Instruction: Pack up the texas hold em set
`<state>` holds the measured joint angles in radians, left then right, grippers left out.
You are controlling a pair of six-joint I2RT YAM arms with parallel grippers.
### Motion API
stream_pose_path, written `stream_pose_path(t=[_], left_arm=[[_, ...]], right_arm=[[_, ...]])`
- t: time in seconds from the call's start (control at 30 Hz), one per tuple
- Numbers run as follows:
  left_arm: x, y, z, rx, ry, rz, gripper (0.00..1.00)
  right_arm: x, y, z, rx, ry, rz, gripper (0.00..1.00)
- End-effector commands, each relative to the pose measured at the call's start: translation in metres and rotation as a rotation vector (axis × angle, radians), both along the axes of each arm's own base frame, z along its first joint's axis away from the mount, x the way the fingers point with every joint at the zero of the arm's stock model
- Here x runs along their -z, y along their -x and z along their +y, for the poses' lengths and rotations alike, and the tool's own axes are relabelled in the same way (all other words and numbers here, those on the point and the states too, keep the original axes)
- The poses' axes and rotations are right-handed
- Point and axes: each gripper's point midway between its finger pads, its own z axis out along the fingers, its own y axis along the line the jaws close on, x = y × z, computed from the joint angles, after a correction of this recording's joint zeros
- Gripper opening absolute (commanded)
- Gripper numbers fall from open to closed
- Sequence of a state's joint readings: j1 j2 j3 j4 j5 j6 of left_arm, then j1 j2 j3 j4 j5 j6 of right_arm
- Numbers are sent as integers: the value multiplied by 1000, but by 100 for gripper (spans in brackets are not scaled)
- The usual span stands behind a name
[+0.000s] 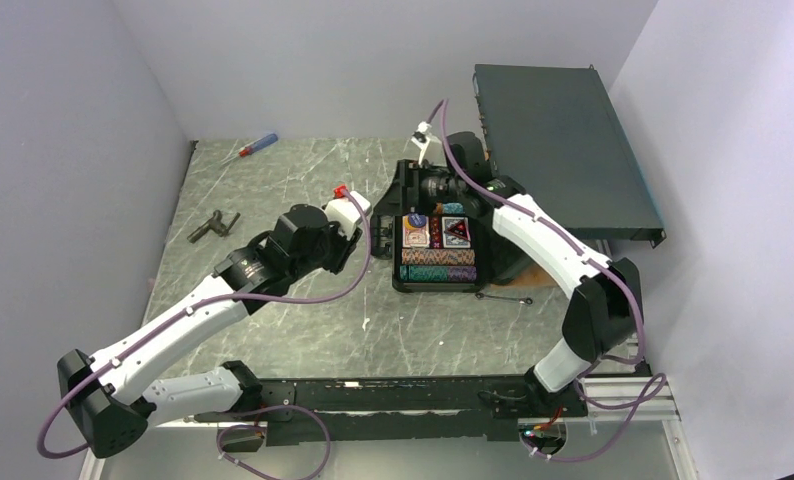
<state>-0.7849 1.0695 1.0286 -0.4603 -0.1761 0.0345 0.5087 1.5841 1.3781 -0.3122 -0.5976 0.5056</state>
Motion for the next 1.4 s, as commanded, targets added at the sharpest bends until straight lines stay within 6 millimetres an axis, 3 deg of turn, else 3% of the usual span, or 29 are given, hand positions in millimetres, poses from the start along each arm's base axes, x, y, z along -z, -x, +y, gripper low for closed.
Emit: stream_pose_path(t=[0.0, 0.23, 0.8, 1.1, 1.17, 1.23, 1.3, 1.37], left_arm=[[-11, -2, -5, 30, 30, -50, 33], [-6, 0, -6, 40, 27, -37, 31], [0, -3, -7, 30, 10, -19, 28], [5, -4, -6, 19, -5, -2, 29], [4, -4, -6, 17, 0, 3, 35], [3, -4, -5, 1, 9, 3, 53], [0, -4, -1, -22, 18, -5, 72], [-6, -6, 6, -54, 34, -28, 81]], right_arm=[[-18, 20, 33, -125, -49, -9, 65], [-10, 41, 60, -196, 6, -20, 58], [14, 63, 82, -251, 58, 33, 31], [11, 69, 86, -264, 27, 45, 0], [13, 65, 85, -242, 38, 37, 0], [17, 56, 80, -189, 64, 16, 0], [23, 39, 71, -97, 128, -26, 0], [35, 15, 53, 37, 243, -73, 0]])
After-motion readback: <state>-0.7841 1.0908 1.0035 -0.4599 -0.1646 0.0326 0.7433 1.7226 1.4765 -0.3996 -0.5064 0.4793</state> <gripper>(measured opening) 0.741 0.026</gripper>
